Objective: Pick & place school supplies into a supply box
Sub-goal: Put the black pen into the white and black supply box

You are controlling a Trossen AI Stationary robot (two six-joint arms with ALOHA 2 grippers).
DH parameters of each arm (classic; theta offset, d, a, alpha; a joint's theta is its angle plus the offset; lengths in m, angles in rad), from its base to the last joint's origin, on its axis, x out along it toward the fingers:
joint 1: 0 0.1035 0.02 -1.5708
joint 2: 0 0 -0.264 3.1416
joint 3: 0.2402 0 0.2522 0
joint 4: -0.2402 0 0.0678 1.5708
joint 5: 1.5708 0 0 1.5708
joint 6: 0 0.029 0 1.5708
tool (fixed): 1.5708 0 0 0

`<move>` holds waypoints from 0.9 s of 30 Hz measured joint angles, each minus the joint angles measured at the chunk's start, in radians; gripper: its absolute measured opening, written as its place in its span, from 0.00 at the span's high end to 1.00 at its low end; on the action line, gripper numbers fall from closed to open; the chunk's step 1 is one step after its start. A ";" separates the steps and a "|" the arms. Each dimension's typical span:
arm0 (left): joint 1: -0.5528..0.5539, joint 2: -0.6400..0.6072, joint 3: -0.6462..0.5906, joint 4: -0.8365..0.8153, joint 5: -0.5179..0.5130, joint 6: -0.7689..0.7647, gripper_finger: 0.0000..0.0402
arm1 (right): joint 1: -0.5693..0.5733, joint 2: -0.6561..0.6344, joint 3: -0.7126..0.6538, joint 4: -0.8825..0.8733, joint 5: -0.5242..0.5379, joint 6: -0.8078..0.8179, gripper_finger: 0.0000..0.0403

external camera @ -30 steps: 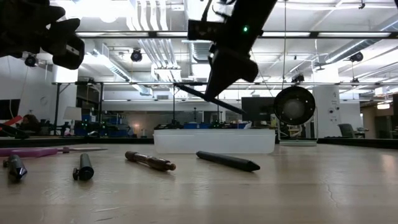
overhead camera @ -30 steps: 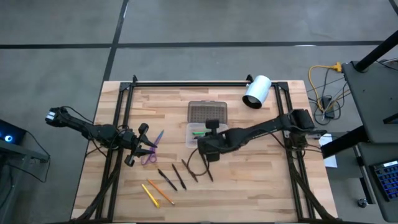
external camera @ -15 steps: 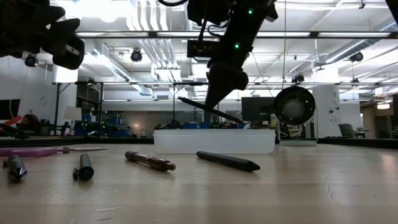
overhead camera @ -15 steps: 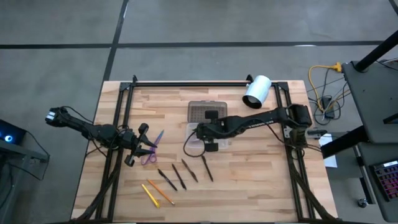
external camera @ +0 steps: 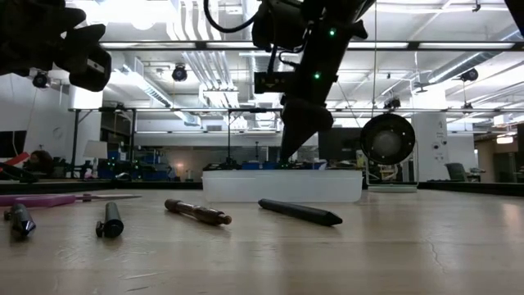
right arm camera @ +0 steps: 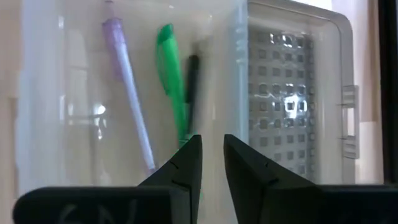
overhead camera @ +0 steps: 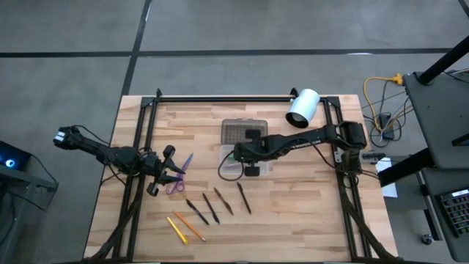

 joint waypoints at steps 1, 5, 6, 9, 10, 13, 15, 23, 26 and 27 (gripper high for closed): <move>0.000 0.000 0.000 0.000 0.000 0.000 0.76 | 0.000 0.000 0.000 0.002 0.000 0.000 0.85; 0.000 0.000 0.000 0.000 0.000 0.000 0.76 | 0.002 0.000 0.000 0.006 0.000 0.000 0.85; 0.000 0.000 0.000 0.000 0.000 0.000 0.76 | 0.002 0.000 0.000 0.006 0.000 0.000 0.85; 0.000 0.000 0.000 0.000 0.000 0.000 0.76 | 0.002 0.000 0.000 0.006 0.000 0.016 0.84; 0.000 0.000 0.000 0.000 0.000 0.000 0.76 | 0.001 0.000 0.000 0.006 0.000 0.030 0.84; 0.000 0.000 0.000 0.000 0.000 0.000 0.76 | 0.001 0.000 0.000 0.005 0.000 0.084 0.84; 0.000 0.000 0.000 0.000 0.000 0.000 0.76 | 0.003 -0.001 0.002 -0.002 0.000 0.128 0.84; 0.000 0.000 0.000 0.000 0.000 0.000 0.76 | 0.007 -0.016 0.011 -0.008 -0.052 0.304 0.84; 0.000 0.000 0.000 0.000 0.000 0.000 0.76 | 0.017 -0.026 0.011 -0.009 -0.101 0.354 0.84; 0.000 0.000 0.000 0.000 0.000 0.000 0.76 | 0.022 -0.029 0.011 -0.009 -0.106 0.371 0.84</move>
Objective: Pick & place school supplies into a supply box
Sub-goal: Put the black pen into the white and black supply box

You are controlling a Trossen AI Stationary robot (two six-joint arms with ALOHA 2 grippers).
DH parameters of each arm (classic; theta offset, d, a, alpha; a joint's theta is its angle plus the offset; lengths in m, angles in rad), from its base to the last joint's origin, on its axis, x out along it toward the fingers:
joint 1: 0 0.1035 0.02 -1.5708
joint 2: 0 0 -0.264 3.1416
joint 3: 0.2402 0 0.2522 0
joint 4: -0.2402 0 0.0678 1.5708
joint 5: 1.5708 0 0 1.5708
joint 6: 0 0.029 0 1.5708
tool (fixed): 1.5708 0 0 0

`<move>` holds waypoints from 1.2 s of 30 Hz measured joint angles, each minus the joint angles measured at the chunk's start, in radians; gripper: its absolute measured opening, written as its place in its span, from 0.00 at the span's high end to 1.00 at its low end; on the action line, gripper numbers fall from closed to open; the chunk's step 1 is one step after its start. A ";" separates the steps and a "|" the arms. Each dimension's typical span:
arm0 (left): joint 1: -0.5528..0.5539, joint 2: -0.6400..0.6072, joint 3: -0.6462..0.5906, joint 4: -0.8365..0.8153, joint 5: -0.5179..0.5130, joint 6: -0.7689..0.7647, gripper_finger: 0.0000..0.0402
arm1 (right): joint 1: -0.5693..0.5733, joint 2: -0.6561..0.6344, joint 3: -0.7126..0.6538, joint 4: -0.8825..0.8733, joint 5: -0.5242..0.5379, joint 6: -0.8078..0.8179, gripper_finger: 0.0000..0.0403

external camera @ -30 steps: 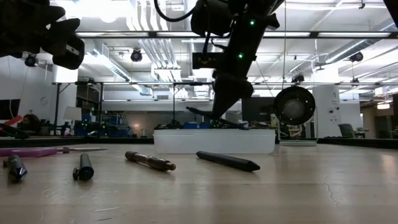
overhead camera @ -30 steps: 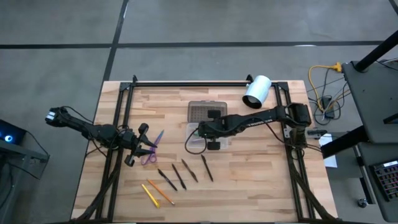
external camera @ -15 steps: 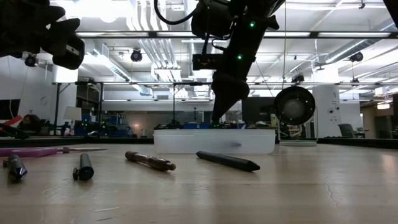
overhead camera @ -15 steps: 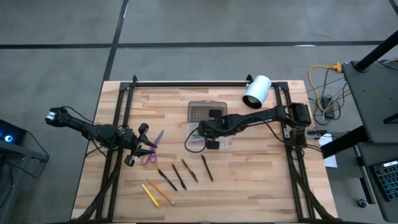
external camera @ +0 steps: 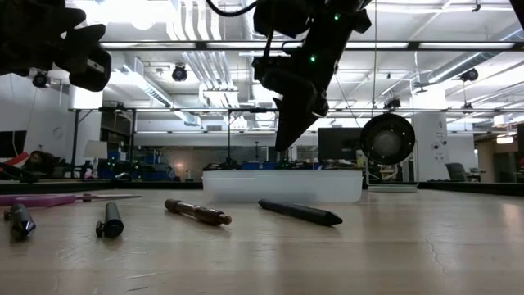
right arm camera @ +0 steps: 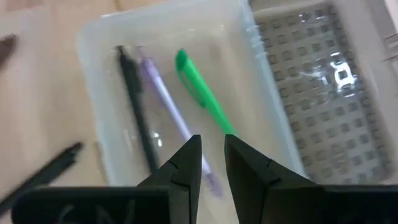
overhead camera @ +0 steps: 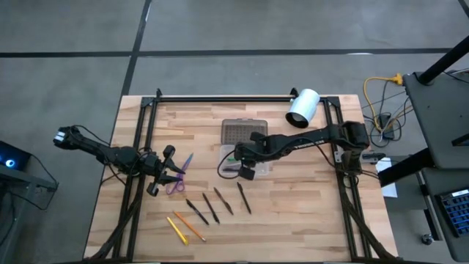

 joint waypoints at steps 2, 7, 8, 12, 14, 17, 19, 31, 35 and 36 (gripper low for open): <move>0.000 0.000 0.000 0.000 0.000 0.000 0.76 | 0.009 -0.005 0.000 0.000 0.000 0.035 0.84; 0.000 0.000 0.000 0.000 0.000 0.000 0.76 | 0.039 -0.014 0.000 0.001 0.000 0.134 0.84; 0.000 0.000 0.000 0.000 0.000 0.000 0.76 | 0.046 -0.014 0.000 0.000 0.000 0.158 0.84; 0.000 0.000 0.000 0.000 0.000 0.000 0.76 | 0.072 -0.014 0.000 0.001 -0.026 0.249 0.84; 0.000 0.000 0.000 0.000 0.000 0.000 0.76 | 0.086 -0.014 0.000 0.001 -0.047 0.296 0.84; 0.000 0.000 0.000 0.000 0.000 0.000 0.76 | 0.112 -0.014 0.002 0.000 -0.064 0.358 0.84; 0.000 0.000 0.000 0.000 0.000 0.000 0.76 | 0.132 -0.014 0.012 -0.001 -0.075 0.402 0.84; 0.000 0.000 0.000 0.001 0.000 0.000 0.76 | 0.205 0.036 0.204 -0.254 -0.114 0.660 0.84; 0.000 0.001 0.000 0.000 0.000 0.000 0.76 | 0.218 0.099 0.299 -0.312 -0.125 0.697 0.84; 0.000 0.001 0.000 0.000 0.000 0.000 0.76 | 0.218 0.112 0.322 -0.333 -0.129 0.714 0.84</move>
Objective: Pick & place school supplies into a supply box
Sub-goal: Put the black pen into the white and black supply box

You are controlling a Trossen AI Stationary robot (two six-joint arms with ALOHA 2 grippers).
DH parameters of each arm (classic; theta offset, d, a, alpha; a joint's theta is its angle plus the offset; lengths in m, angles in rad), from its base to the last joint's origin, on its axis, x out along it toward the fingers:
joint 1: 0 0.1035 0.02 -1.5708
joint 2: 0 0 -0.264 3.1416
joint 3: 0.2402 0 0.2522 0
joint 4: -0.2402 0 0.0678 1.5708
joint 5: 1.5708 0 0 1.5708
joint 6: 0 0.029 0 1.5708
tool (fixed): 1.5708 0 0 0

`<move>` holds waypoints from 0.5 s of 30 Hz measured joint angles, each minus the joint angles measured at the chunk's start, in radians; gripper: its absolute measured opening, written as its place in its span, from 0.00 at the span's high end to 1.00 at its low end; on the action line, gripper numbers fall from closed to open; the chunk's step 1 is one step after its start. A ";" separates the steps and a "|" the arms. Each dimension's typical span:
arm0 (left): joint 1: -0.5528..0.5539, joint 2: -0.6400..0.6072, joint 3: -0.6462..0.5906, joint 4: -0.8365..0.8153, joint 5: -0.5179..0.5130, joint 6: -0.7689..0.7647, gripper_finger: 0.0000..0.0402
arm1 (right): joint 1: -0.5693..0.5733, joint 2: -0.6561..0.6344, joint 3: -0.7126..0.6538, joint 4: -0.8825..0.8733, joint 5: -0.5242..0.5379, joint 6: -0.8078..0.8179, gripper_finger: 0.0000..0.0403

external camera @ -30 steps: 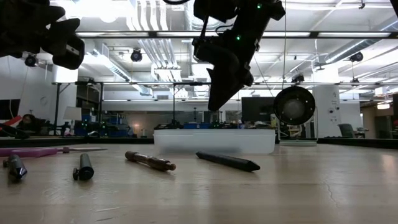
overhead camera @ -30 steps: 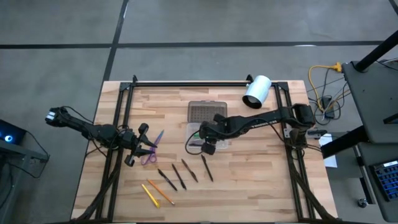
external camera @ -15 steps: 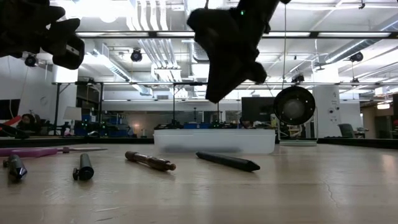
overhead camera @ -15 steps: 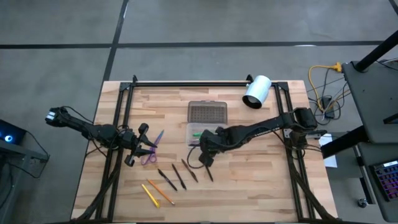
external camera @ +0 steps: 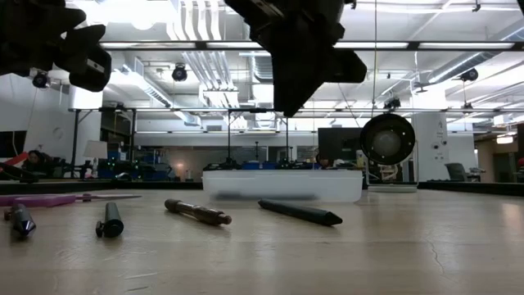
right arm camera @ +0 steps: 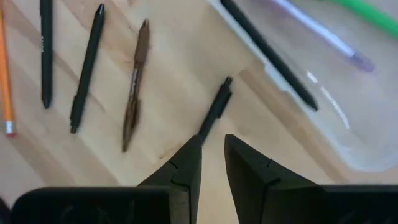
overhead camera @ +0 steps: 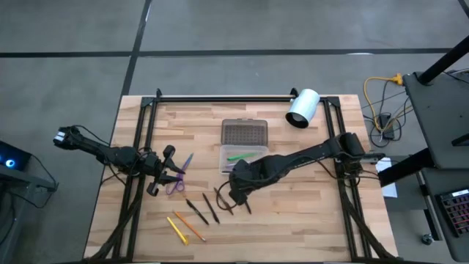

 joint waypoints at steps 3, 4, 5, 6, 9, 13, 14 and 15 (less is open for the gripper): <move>0.000 0.000 0.000 0.000 0.000 0.000 0.76 | 0.000 0.030 0.054 -0.092 -0.005 0.071 0.84; 0.000 0.000 0.000 0.000 0.000 0.000 0.76 | -0.001 0.042 0.070 -0.119 -0.014 0.088 0.84; 0.000 0.000 0.000 0.000 0.000 0.000 0.76 | -0.001 0.057 0.086 -0.141 -0.021 0.102 0.84; 0.000 0.000 0.000 0.000 0.000 0.000 0.76 | -0.001 0.072 0.103 -0.156 -0.030 0.114 0.84; 0.000 0.000 0.000 0.000 0.000 0.000 0.76 | 0.002 0.126 0.170 -0.161 -0.049 0.120 0.84; 0.000 0.000 0.000 0.000 0.000 0.000 0.76 | 0.007 0.200 0.279 -0.211 -0.054 0.120 0.84; 0.000 0.000 0.000 0.000 0.000 0.000 0.76 | 0.009 0.214 0.302 -0.241 -0.055 0.121 0.84; 0.000 0.000 0.000 0.000 0.000 0.000 0.76 | 0.009 0.228 0.323 -0.275 -0.056 0.128 0.84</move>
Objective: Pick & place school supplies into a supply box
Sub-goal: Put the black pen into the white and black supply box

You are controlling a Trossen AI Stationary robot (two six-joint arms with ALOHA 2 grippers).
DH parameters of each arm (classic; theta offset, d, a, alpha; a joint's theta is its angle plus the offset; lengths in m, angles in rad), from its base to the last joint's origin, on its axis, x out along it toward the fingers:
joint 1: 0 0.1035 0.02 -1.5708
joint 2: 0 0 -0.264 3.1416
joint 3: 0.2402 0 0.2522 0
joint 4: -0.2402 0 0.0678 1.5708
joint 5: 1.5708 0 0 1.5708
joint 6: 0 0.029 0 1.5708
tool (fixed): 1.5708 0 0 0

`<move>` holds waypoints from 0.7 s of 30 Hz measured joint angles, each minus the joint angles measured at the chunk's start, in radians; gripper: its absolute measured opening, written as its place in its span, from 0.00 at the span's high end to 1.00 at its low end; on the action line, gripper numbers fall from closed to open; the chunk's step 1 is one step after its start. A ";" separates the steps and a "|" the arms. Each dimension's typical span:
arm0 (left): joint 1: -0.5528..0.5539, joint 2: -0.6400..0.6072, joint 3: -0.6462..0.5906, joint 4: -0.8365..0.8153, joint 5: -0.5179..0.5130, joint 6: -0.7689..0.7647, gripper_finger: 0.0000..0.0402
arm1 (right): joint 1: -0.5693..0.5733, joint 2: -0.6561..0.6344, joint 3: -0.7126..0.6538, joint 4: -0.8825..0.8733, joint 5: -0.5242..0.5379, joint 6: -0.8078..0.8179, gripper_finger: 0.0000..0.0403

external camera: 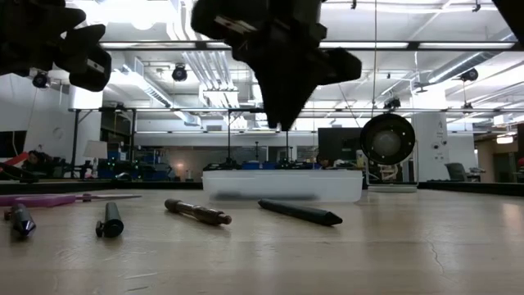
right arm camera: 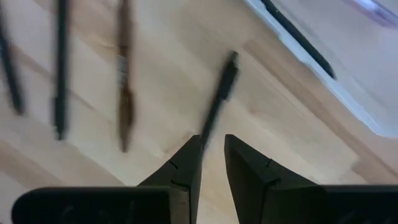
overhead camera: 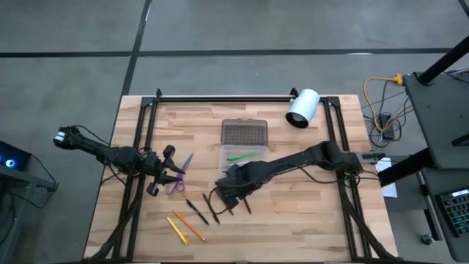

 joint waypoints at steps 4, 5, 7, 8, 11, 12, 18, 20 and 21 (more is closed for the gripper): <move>0.000 0.000 0.000 0.000 0.000 0.000 0.76 | 0.000 0.035 0.057 -0.101 0.000 0.039 0.84; 0.000 0.000 0.000 0.000 0.000 0.000 0.76 | 0.000 0.046 0.067 -0.102 0.000 0.039 0.84; 0.000 0.000 0.000 0.000 0.000 0.000 0.76 | 0.003 0.069 0.086 -0.096 0.001 0.034 0.84; 0.000 0.000 0.000 0.000 0.000 0.000 0.76 | 0.005 0.077 0.094 -0.095 0.001 0.030 0.84; 0.000 0.000 0.000 0.000 0.000 0.000 0.76 | 0.007 0.083 0.095 -0.093 0.000 0.029 0.84; 0.000 0.000 0.000 0.000 0.000 0.000 0.76 | 0.006 0.083 0.089 -0.093 -0.002 0.029 0.84; 0.000 0.000 0.000 0.000 0.000 0.000 0.76 | 0.006 0.085 0.053 -0.060 -0.012 0.028 0.84; 0.000 0.000 0.000 0.000 0.000 0.000 0.76 | 0.006 0.084 0.039 -0.026 -0.013 0.027 0.84; 0.000 0.000 0.000 0.000 0.000 0.000 0.76 | 0.006 0.084 0.029 -0.008 -0.016 0.025 0.84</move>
